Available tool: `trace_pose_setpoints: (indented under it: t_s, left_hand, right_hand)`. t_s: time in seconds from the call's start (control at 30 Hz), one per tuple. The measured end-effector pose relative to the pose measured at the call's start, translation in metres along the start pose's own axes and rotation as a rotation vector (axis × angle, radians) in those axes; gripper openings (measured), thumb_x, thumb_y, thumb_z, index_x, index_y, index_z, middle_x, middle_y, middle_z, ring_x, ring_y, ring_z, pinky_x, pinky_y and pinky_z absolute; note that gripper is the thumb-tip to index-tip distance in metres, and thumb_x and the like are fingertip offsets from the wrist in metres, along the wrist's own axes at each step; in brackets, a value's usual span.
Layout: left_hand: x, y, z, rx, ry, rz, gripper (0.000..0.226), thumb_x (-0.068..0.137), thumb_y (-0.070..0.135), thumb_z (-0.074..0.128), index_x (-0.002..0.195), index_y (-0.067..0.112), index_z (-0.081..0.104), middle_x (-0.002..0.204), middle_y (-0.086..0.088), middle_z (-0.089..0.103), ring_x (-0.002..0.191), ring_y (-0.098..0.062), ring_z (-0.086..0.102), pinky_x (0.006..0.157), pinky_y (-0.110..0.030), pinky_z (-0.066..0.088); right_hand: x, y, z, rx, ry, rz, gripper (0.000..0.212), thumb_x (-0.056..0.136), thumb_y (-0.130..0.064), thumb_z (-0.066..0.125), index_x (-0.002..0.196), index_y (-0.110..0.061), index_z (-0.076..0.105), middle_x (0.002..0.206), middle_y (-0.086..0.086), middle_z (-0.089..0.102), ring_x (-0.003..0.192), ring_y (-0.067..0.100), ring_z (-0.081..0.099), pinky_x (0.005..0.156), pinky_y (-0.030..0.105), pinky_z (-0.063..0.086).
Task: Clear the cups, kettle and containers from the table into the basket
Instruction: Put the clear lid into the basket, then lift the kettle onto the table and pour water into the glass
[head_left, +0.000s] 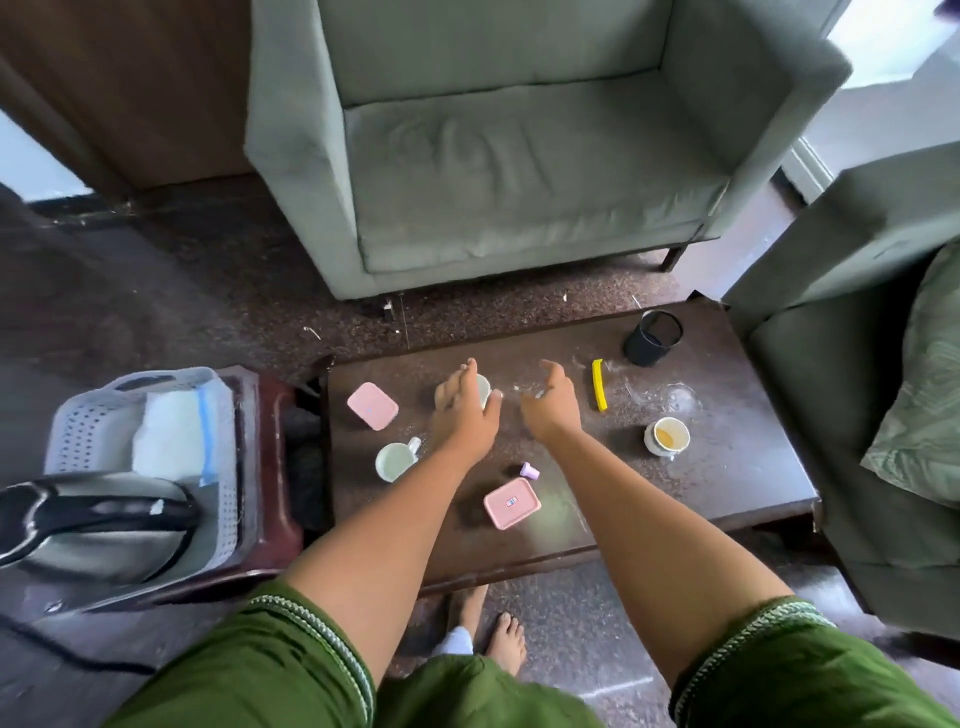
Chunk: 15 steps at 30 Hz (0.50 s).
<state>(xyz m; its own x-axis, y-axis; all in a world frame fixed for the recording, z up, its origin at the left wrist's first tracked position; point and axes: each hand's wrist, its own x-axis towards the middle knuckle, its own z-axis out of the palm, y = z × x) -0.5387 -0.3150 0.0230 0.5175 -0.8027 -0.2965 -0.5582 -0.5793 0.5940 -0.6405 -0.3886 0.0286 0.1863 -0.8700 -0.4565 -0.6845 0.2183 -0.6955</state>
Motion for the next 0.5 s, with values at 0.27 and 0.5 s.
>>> trace_pose_setpoints:
  t_s: [0.27, 0.5]
  left_hand:
    - [-0.060, -0.056, -0.106, 0.026, 0.366, -0.015, 0.059, 0.095, 0.033, 0.050, 0.146, 0.008, 0.033, 0.150, -0.012, 0.038, 0.139, -0.029, 0.030, 0.113, -0.039, 0.027]
    - [-0.123, -0.132, -0.177, 0.116, 0.638, -0.091, 0.051, 0.092, 0.030, 0.054, 0.136, 0.005, 0.047, 0.135, -0.014, 0.053, 0.126, -0.031, 0.047, 0.107, -0.040, 0.037]
  right_hand:
    - [-0.063, -0.078, 0.063, -0.102, -0.130, -0.215, 0.054, 0.092, -0.034, 0.058, 0.139, -0.016, 0.040, 0.137, 0.013, 0.045, 0.121, 0.031, 0.050, 0.102, 0.039, 0.042]
    - [-0.127, -0.140, 0.151, -0.209, -0.320, -0.400, 0.054, 0.088, -0.042, 0.060, 0.135, -0.022, 0.044, 0.133, 0.011, 0.049, 0.119, 0.029, 0.052, 0.103, 0.043, 0.042]
